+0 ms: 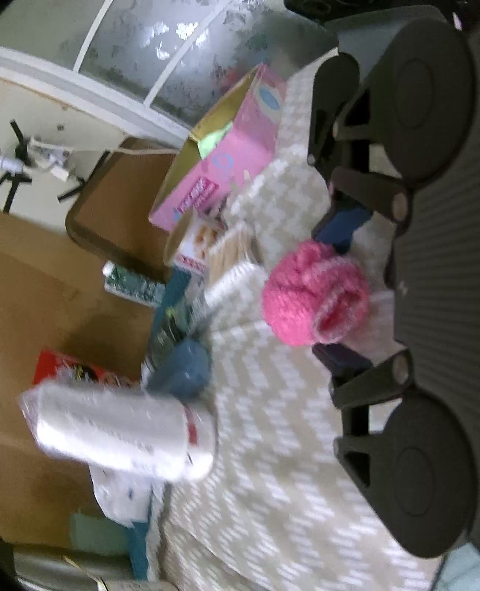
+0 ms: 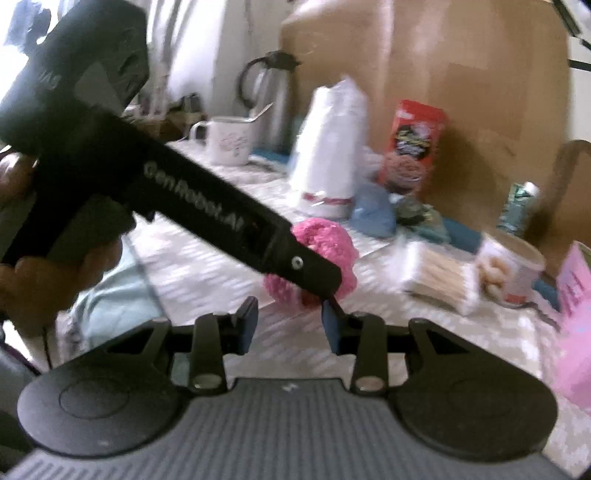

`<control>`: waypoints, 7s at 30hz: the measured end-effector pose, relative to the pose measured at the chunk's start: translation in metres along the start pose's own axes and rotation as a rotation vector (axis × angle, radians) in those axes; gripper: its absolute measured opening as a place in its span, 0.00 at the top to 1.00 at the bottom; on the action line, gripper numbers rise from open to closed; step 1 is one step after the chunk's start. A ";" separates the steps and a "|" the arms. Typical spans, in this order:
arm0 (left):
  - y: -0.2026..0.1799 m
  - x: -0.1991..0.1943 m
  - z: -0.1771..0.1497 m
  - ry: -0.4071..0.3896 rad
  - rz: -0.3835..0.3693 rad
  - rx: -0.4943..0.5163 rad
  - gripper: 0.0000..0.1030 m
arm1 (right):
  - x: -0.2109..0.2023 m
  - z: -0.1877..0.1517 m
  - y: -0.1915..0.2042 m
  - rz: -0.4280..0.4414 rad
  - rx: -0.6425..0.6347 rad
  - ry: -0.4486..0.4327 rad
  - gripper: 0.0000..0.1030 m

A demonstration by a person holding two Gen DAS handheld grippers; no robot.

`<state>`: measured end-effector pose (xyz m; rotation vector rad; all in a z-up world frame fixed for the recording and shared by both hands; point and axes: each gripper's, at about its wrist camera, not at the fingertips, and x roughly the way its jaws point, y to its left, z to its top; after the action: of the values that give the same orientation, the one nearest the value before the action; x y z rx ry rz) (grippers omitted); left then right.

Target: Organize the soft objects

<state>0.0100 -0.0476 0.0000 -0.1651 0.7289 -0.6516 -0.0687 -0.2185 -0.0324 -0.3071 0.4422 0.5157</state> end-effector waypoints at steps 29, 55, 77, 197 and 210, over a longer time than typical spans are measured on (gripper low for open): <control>-0.121 0.079 -0.007 0.151 -0.168 0.266 0.45 | -0.044 -0.043 -0.050 -0.188 0.207 0.023 0.51; -0.280 0.202 0.100 0.039 -0.095 0.411 0.10 | -0.116 -0.057 -0.233 -0.728 0.378 -0.178 0.45; -0.216 0.114 0.083 -0.132 0.052 0.397 0.05 | -0.103 -0.049 -0.169 -0.831 0.362 -0.233 0.24; 0.023 0.038 0.028 -0.035 0.500 0.098 0.01 | -0.027 -0.043 -0.001 -0.285 0.270 -0.070 0.00; 0.024 0.038 0.028 -0.034 0.513 0.092 0.01 | -0.027 -0.044 0.000 -0.279 0.264 -0.076 0.00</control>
<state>0.0615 -0.0542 -0.0091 0.0956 0.6722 -0.1904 -0.1044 -0.2469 -0.0574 -0.0918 0.3806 0.1919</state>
